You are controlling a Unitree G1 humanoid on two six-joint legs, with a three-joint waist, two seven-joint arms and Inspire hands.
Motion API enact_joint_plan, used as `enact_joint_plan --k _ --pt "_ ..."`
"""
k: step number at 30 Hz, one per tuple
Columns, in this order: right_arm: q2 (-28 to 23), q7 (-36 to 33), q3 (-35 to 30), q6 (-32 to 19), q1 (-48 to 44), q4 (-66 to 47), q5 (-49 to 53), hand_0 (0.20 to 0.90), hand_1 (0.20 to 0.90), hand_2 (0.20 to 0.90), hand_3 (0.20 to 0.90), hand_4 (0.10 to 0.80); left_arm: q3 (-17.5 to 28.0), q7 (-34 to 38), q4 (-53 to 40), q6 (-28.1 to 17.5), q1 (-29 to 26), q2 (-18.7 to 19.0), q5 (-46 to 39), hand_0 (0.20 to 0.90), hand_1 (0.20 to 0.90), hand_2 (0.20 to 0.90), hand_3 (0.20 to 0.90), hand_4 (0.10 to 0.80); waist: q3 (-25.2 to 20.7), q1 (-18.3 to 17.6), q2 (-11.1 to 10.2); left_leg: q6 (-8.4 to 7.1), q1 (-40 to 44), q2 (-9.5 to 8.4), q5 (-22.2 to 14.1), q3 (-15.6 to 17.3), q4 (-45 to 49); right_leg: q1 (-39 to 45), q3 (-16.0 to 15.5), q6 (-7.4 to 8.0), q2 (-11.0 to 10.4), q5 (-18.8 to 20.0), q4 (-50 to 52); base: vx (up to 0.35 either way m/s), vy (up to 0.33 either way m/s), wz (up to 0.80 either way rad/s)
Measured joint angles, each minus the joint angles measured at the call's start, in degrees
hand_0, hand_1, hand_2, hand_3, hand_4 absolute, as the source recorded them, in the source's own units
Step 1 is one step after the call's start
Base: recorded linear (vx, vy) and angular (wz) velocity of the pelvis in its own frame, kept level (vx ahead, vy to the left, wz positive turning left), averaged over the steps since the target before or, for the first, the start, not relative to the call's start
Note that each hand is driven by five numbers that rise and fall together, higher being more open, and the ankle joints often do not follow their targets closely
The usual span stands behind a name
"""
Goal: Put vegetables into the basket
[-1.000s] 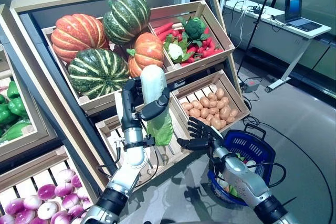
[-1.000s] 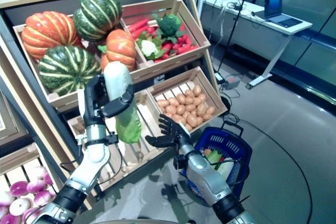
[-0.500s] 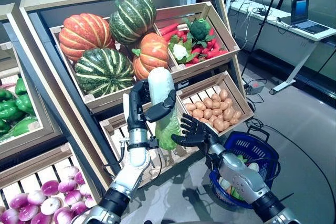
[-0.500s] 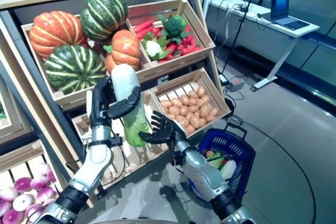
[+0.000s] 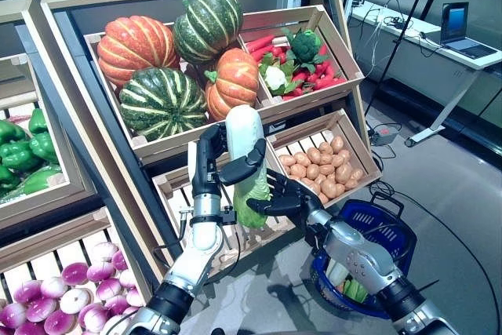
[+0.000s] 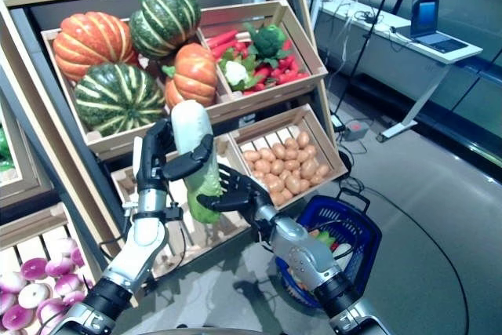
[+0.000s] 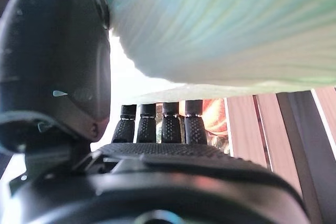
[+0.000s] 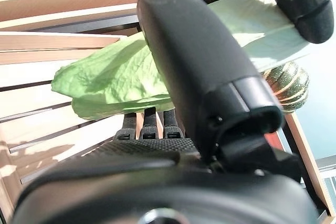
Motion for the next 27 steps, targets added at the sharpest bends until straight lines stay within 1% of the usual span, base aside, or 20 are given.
enact_joint_plan --k 3,11,14,16,22,26,27 --pt "-0.03 0.0 -0.03 0.99 -1.02 0.18 -0.07 0.9 0.9 0.9 0.9 0.8 -0.01 -1.28 0.01 -0.86 0.0 0.0 -1.26 0.3 0.3 0.3 0.3 0.4 -0.03 0.03 -0.04 0.01 0.07 0.0 0.02 -0.01 0.0 0.08 0.0 0.0 0.0 0.01 0.0 0.0 0.0 0.0" --pt "0.33 0.73 -0.11 4.27 -4.15 2.74 0.2 0.9 0.9 0.9 0.9 0.8 -0.05 -4.52 0.07 -1.02 0.0 0.55 -3.6 0.3 0.3 0.3 0.3 0.4 -0.33 0.23 -0.51 0.02 0.13 -0.01 0.2 -0.18 0.01 0.25 -0.06 -0.01 0.01 0.02 0.01 0.0 0.0 0.0" --pt "0.77 1.38 -0.09 5.25 -5.42 5.42 2.54 0.9 0.9 0.9 0.9 0.8 -0.17 -5.71 0.07 -1.02 0.0 1.23 -3.76 0.3 0.3 0.3 0.3 0.4 -0.38 0.26 -0.59 0.02 0.2 -0.02 0.29 -0.42 0.01 0.49 -0.11 -0.01 0.01 0.02 0.01 0.005 -0.005 0.03" --pt "1.26 1.53 -0.1 5.29 -5.87 6.94 3.19 0.9 0.9 0.9 0.9 0.8 -0.54 -5.9 0.08 -1.02 0.0 1.56 -3.79 0.3 0.3 0.3 0.3 0.4 -0.41 0.25 -0.63 0.01 0.2 -0.03 0.36 -1.18 0.01 0.8 -0.11 -0.04 0.03 -0.02 0.01 0.004 -0.009 0.09" --pt "2.24 2.09 -0.1 5.86 -6.24 9.11 4.73 0.9 0.9 0.9 0.9 0.8 -1.41 -6.77 0.07 -1.02 0.0 3.02 -3.89 0.3 0.3 0.3 0.3 0.4 -0.55 0.38 -0.84 0.1 0.14 -0.01 0.56 -1.38 -0.01 1.05 -0.1 -0.07 0.08 -0.04 0.0 0.001 -0.002 0.04" --pt "3.19 2.56 -0.1 6.35 -6.31 10.69 5.07 0.9 0.9 0.9 0.9 0.8 -2.31 -8.21 0.07 -1.02 0.0 4.37 -3.89 0.3 0.3 0.3 0.3 0.4 -1.08 0.41 -1.55 0.11 0.11 -0.02 0.62 -1.4 -0.01 1.05 -0.1 -0.08 0.08 -0.03 0.0 0.0 0.0 0.0" --pt "3.45 2.66 -0.1 6.35 -6.56 11.39 5.37 0.724 0.724 0.724 0.724 0.682 -2.31 -8.5 0.08 -1.02 0.0 4.6 -3.89 0.3 0.3 0.3 0.3 0.4 -1.2 0.39 -1.71 0.11 0.12 -0.02 0.62 -1.4 -0.01 1.06 -0.1 -0.08 0.08 -0.02 0.0 0.0 0.0 0.0"
